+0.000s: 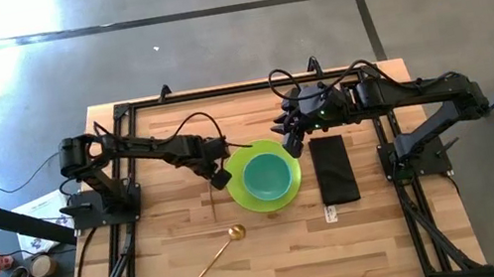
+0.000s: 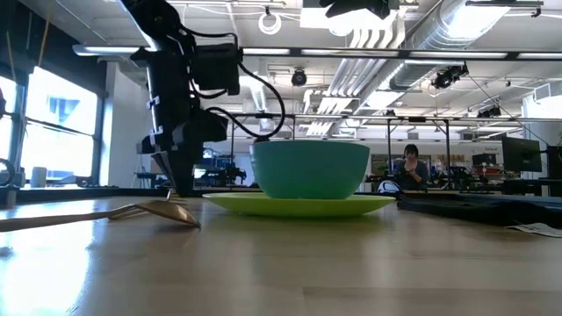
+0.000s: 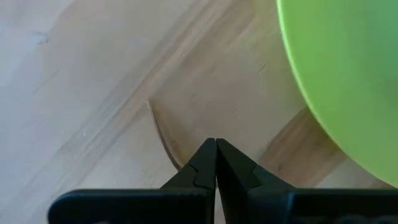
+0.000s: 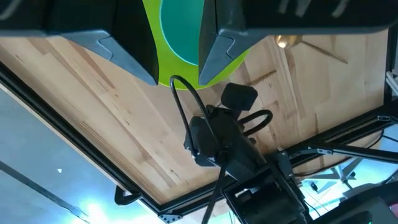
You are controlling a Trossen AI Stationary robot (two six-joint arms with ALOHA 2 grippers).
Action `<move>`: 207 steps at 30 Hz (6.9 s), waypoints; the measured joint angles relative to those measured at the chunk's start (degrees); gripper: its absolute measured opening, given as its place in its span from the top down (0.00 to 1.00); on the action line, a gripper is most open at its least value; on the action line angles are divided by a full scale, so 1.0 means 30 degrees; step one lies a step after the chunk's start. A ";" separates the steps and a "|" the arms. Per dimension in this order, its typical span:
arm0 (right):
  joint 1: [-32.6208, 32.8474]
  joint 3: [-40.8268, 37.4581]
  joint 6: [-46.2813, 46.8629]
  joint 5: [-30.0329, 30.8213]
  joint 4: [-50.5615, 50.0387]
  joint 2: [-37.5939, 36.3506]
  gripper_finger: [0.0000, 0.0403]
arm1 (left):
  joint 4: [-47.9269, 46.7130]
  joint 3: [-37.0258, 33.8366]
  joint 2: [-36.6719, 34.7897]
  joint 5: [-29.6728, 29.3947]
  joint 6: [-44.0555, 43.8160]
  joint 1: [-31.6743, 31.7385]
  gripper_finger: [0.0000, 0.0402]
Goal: Set table place
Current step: Put the gold fork beside the plate
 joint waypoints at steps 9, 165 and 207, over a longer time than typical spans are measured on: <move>0.0000 0.0000 0.0000 -0.0015 -0.0041 0.0000 0.74 | -0.3018 0.2035 -0.0569 -0.1295 -0.0302 0.0022 0.98; 0.0457 0.0000 -0.0351 -0.0240 0.0046 0.0000 0.74 | 0.6921 -0.9420 -0.7191 -0.2645 -1.3289 -0.7755 1.00; 0.0459 0.0000 -0.0219 -0.0240 0.0022 0.0000 0.74 | 0.8929 -0.9090 -0.5578 -0.3163 -1.2959 -0.7754 1.00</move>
